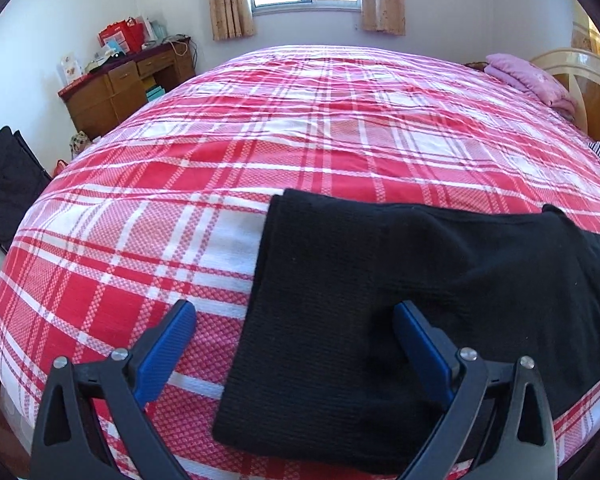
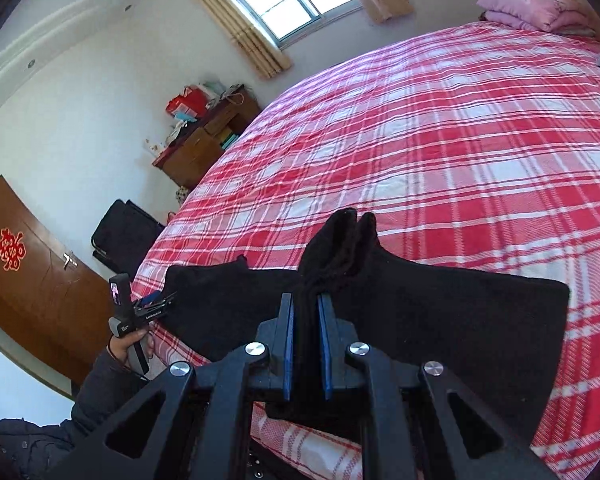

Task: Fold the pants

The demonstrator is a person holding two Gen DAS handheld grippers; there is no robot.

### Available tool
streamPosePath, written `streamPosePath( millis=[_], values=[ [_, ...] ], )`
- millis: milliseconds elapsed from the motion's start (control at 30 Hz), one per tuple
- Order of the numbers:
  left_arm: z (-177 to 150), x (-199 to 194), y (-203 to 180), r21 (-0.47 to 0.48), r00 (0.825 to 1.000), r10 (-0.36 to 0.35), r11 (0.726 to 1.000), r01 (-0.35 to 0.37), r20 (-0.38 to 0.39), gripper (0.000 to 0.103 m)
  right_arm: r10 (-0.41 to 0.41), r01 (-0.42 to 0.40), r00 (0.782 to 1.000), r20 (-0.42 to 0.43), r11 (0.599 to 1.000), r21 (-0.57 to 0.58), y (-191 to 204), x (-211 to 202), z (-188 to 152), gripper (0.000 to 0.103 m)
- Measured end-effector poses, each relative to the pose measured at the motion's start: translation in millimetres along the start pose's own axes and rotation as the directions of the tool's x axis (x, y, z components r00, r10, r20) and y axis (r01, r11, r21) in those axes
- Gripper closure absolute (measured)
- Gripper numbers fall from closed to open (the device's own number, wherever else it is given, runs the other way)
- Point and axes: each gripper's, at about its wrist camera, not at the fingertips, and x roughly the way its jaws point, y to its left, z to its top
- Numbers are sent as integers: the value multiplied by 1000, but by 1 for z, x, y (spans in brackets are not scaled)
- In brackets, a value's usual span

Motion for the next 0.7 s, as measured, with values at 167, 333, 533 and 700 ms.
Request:
streamPosePath(
  millis=[167, 333, 533, 700],
  values=[
    [-1, 1, 0, -3, 1000, -1, 1000, 1, 7, 0, -2, 0, 998, -58, 999, -41, 14, 34, 0, 92],
    [-1, 0, 0, -5, 1000, -4, 1000, 4, 11, 0, -14, 8, 994, -110, 999, -50, 18, 62, -6, 92],
    [-1, 0, 0, -6, 1000, -4, 1000, 4, 11, 0, -12, 0, 987, -160, 997, -75, 29, 84, -15, 92],
    [-2, 0, 0, -7, 1000, -2, 1000, 3, 12, 0, 9, -27, 985, -170, 995, -100, 44, 94, -13, 92]
  ],
)
